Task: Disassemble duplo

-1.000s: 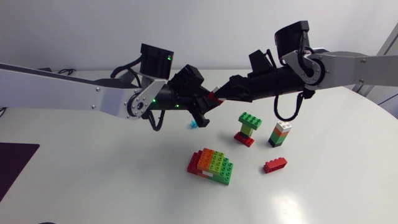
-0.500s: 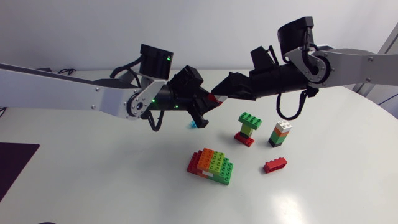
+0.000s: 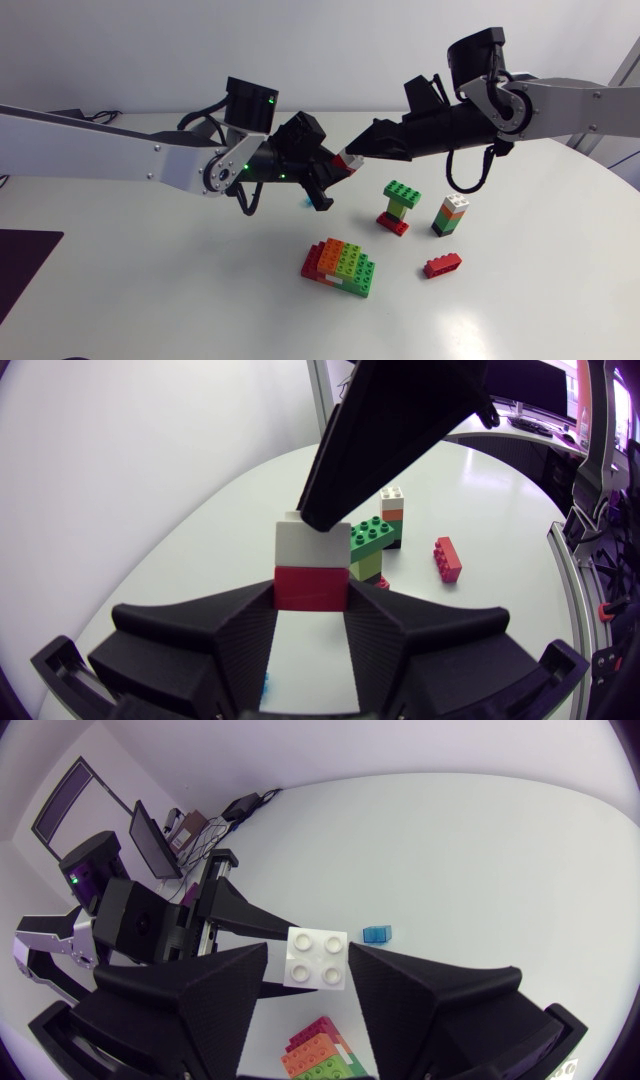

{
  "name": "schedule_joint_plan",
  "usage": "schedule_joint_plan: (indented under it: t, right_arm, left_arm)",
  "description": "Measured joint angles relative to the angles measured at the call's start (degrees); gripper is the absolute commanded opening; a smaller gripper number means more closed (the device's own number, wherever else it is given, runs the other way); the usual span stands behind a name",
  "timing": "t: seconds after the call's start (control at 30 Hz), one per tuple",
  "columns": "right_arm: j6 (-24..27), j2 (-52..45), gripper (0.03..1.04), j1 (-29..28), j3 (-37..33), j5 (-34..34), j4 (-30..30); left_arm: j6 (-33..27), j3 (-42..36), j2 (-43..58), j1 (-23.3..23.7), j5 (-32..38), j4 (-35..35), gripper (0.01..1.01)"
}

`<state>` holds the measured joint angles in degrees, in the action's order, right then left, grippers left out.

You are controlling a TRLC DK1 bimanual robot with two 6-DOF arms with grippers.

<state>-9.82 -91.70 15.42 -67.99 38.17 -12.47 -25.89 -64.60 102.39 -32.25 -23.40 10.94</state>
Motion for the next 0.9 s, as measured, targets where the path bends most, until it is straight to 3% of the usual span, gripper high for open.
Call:
schedule_joint_plan:
  t: [0.37,0.43,0.7,0.73,0.83,0.9]
  right_arm:
    - [0.00,-0.85,0.45,-0.09,-0.02,0.48,-0.46]
    - [0.00,-1.14,0.53,-0.15,-0.02,0.87,-0.48]
    - [0.42,-1.57,0.53,-0.09,-0.04,1.55,-1.33]
    - [0.42,-1.60,0.51,-0.09,-0.04,1.55,-1.38]
    - [0.42,-1.57,0.32,-0.09,-0.07,1.75,-1.99]
    - [0.37,-1.60,0.28,-0.11,-0.17,2.08,-2.40]
  left_arm:
    - [0.00,0.00,-0.07,0.00,0.00,-0.68,0.343]
    - [0.00,0.00,-0.07,0.00,0.00,-1.05,0.343]
    - [0.00,0.00,-0.17,0.04,0.00,-1.05,0.343]
    - [0.00,0.00,-0.17,0.04,-0.02,-1.07,0.343]
    - [0.00,0.00,-0.17,0.04,0.00,-1.07,0.343]
    - [-0.02,0.00,-0.17,0.04,0.00,-1.09,0.343]
